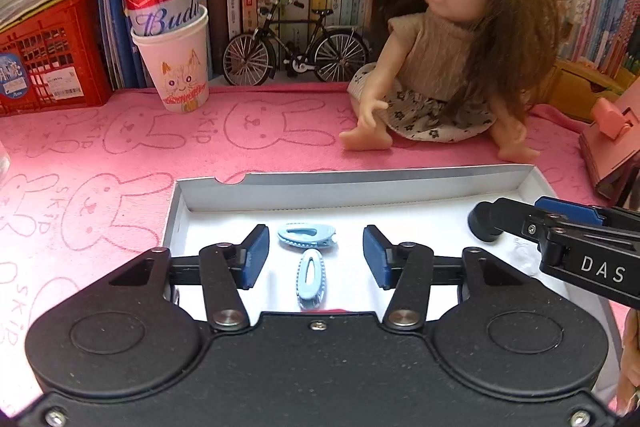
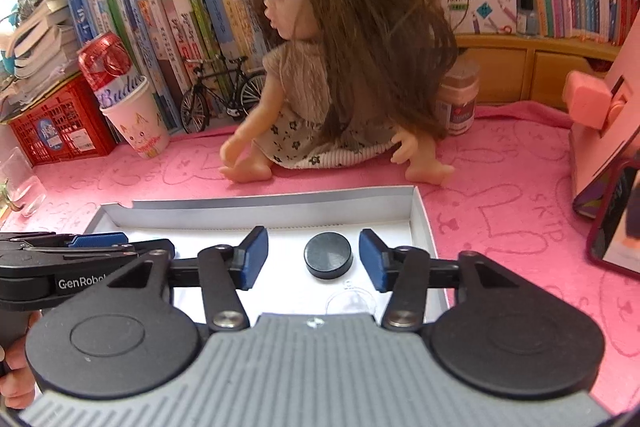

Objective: Organize rigid objects

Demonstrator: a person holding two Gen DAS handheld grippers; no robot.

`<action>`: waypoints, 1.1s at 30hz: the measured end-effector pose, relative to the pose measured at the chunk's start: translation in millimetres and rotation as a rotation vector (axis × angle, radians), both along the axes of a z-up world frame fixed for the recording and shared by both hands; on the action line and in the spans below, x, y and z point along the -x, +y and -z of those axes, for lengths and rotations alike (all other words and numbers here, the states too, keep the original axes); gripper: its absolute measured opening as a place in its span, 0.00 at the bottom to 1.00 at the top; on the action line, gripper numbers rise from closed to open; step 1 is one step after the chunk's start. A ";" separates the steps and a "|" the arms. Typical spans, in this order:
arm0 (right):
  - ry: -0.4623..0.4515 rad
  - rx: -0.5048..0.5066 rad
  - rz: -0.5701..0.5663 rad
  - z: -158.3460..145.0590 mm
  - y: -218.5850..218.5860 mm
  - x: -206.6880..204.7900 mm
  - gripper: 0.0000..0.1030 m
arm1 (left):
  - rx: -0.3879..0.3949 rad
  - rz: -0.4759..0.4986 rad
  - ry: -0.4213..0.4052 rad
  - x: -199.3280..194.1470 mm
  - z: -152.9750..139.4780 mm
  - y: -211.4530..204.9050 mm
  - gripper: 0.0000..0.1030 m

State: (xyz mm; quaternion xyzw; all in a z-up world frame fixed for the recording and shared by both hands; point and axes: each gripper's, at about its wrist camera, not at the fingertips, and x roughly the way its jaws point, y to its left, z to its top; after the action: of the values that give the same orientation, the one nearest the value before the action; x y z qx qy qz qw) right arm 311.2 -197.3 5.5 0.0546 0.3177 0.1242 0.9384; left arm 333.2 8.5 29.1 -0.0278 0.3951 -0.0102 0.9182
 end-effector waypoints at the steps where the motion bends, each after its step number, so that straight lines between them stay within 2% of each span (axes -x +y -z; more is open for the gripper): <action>1: -0.007 0.002 0.000 -2.1 0.0 3.5 0.67 | 0.001 0.001 -0.004 3.4 -2.2 -0.3 0.51; 9: -0.080 0.035 0.007 -18.5 0.8 42.0 0.79 | 0.009 0.008 -0.059 41.3 -21.3 -2.8 0.58; 18: -0.122 0.040 0.020 -31.0 -3.7 88.2 0.84 | -0.009 -0.002 -0.139 98.0 -37.4 -6.2 0.64; 28: -0.217 0.051 0.034 -31.1 -4.3 147.8 0.88 | -0.026 0.009 -0.224 168.4 -34.2 -14.8 0.65; 33: -0.263 0.061 0.031 -26.1 -2.7 175.2 0.89 | -0.006 0.018 -0.244 199.4 -26.8 -15.4 0.66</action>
State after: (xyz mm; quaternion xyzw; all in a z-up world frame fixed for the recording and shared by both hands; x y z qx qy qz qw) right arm 136.1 -200.0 31.6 0.0143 0.1949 0.1063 0.9749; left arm 133.8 -6.9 55.9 -0.0199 0.2805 -0.0206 0.9594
